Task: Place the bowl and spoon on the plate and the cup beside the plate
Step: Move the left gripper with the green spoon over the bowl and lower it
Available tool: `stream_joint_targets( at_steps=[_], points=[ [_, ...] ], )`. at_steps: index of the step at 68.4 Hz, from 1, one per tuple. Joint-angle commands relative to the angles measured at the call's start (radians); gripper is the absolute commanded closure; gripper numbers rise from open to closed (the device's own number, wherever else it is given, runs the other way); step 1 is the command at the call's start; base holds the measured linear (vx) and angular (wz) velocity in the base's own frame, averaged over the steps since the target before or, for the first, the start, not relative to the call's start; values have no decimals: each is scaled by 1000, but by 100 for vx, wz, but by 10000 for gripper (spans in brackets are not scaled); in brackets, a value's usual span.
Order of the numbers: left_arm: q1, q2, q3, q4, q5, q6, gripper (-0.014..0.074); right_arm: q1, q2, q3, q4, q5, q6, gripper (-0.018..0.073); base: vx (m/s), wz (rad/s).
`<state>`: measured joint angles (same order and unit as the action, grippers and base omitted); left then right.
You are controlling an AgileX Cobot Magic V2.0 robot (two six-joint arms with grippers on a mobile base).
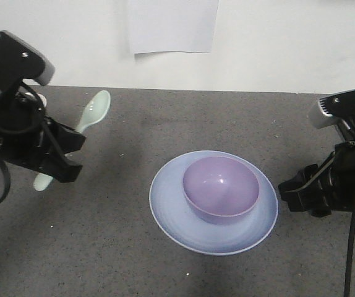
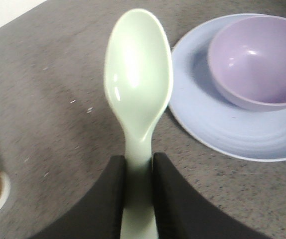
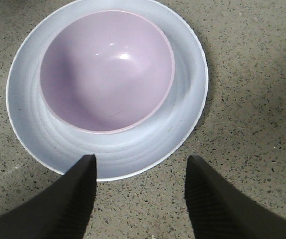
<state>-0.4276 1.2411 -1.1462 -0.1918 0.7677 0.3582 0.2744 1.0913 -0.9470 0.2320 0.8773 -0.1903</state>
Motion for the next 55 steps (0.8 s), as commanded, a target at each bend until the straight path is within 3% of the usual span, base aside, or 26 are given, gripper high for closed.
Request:
stream_joint_targets(
  at_steps=[1, 21, 43, 55],
  points=[
    [-55, 44, -72, -36, -37, 51, 505, 0, -17, -28, 8, -40, -4, 158, 0, 0],
    [-249, 291, -272, 0, 21, 156, 493, 0, -17, -28, 8, -40, -4, 158, 0, 0],
    [-398, 480, -448, 222, 60, 156, 485, 0, -17, -28, 8, -40, -4, 158, 0, 0],
    [-443, 541, -495, 337, 57, 155, 485, 0, -17, -28, 8, -40, -4, 158, 0, 0]
  ],
)
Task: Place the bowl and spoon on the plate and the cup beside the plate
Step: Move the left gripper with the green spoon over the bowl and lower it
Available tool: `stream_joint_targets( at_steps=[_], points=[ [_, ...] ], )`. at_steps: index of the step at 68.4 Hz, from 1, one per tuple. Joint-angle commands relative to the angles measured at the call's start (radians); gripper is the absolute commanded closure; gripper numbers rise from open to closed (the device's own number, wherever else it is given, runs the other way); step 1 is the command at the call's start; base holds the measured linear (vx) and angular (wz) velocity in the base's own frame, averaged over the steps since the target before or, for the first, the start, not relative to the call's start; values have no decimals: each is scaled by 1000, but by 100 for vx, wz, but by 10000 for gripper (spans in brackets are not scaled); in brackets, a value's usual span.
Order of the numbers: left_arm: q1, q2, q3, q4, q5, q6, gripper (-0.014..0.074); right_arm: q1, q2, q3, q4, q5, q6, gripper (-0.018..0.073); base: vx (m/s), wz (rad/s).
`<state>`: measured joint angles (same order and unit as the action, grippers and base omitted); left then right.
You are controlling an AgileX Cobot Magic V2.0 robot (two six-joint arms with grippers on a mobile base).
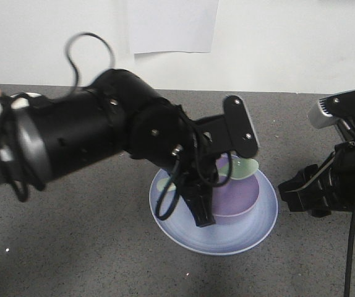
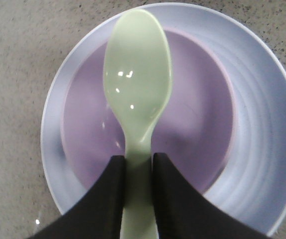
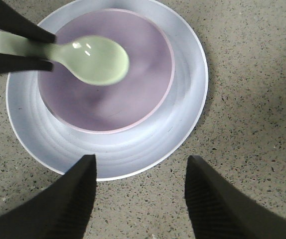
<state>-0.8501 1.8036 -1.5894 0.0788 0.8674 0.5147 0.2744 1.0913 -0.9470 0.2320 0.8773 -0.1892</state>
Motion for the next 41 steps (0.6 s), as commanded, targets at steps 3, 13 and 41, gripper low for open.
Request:
stream_joint_targets(
  at_steps=[3, 13, 41],
  points=[
    [-22, -10, -57, 90, -48, -2, 485, 0, -17, -28, 8, -40, -5, 158, 0, 0],
    [-23, 20, -57, 131, -62, -2, 485, 0, -17, -28, 8, -42, -5, 158, 0, 0],
    [-23, 36, -57, 154, -22, -1, 485, 0, -17, -28, 8, -42, -5, 158, 0, 0]
  ],
)
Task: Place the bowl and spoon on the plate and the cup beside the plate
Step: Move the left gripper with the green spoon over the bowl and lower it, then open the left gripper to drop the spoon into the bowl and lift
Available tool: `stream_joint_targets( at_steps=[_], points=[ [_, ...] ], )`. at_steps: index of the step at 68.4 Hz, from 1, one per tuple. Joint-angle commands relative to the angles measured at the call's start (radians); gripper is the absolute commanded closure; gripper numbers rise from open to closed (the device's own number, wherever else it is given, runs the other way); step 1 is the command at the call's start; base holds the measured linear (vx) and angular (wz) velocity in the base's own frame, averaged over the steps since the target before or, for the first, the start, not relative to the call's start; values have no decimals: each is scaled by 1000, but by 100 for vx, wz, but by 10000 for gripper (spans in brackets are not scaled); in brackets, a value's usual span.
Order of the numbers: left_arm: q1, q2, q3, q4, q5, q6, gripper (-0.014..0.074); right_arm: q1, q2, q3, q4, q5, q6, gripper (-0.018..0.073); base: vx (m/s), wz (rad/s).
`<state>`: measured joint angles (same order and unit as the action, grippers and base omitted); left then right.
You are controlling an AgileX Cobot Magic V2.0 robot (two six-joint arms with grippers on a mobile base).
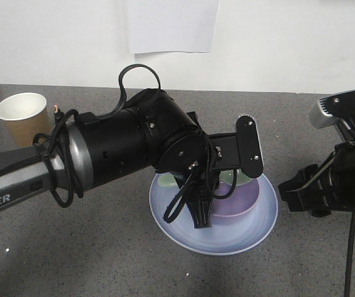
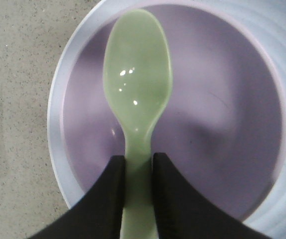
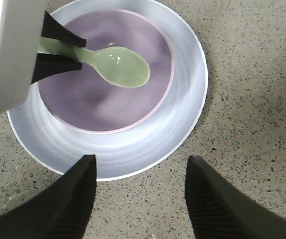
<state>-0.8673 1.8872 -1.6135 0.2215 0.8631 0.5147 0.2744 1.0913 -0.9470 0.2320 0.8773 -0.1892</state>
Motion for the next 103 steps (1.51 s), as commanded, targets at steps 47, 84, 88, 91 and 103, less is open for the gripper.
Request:
stream_joint_targets(
  at_steps=[47, 84, 88, 91, 103],
  points=[
    [-6, -48, -33, 27, 42, -3, 352, 0, -17, -28, 8, -40, -5, 158, 0, 0],
    [114, -204, -34, 25, 65, -232, 344, 0, -17, -28, 8, -41, -5, 158, 0, 0],
    [169, -240, -34, 27, 64, -259, 344, 0, -17, -28, 8, -41, -5, 158, 0, 0],
    [215, -266, -34, 26, 61, -279, 344, 0, -17, -28, 8, -41, -5, 158, 0, 0],
    [417, -344, -34, 25, 45, -341, 340, 0, -17, -28, 8, -43, -5, 158, 0, 0]
  ],
)
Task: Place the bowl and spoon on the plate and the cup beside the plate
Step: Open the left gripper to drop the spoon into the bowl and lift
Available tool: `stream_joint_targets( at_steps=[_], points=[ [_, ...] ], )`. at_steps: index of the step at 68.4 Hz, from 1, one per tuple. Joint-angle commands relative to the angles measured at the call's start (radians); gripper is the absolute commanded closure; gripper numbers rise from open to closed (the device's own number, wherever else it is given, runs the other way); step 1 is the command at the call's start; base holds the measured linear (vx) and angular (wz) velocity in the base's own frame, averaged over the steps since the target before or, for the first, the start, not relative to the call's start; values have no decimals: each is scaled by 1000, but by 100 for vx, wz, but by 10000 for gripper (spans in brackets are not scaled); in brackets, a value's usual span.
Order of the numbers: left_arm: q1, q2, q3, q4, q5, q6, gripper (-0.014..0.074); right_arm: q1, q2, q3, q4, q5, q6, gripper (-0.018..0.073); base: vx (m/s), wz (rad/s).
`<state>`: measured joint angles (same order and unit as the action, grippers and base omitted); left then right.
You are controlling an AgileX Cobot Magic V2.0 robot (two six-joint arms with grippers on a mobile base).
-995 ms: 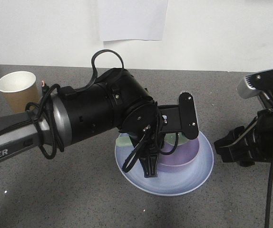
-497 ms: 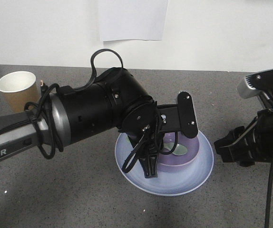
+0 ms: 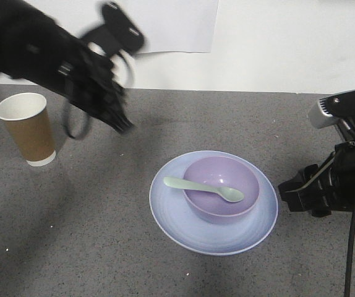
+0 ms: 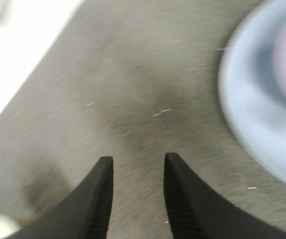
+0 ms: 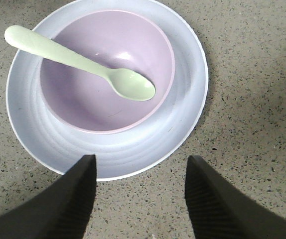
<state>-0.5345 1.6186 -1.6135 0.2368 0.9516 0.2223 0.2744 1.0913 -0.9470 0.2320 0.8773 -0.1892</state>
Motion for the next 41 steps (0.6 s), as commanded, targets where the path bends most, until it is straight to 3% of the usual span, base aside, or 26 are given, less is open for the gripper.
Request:
stream_joint_targets(
  at_steps=[1, 9, 25, 41],
  points=[
    [100, -79, -34, 10, -46, -56, 340, 0, -17, -28, 8, -43, -5, 158, 0, 0],
    [239, -89, -34, -28, -80, -85, 323, 0, -17, -28, 8, -43, -5, 158, 0, 0],
    [492, -71, -34, -253, -159, -80, 275, 0, -17, -28, 8, -43, -5, 158, 0, 0],
    [594, -15, -34, -277, -161, -80, 276, 0, -17, -28, 8, -44, -5, 158, 0, 0]
  ],
)
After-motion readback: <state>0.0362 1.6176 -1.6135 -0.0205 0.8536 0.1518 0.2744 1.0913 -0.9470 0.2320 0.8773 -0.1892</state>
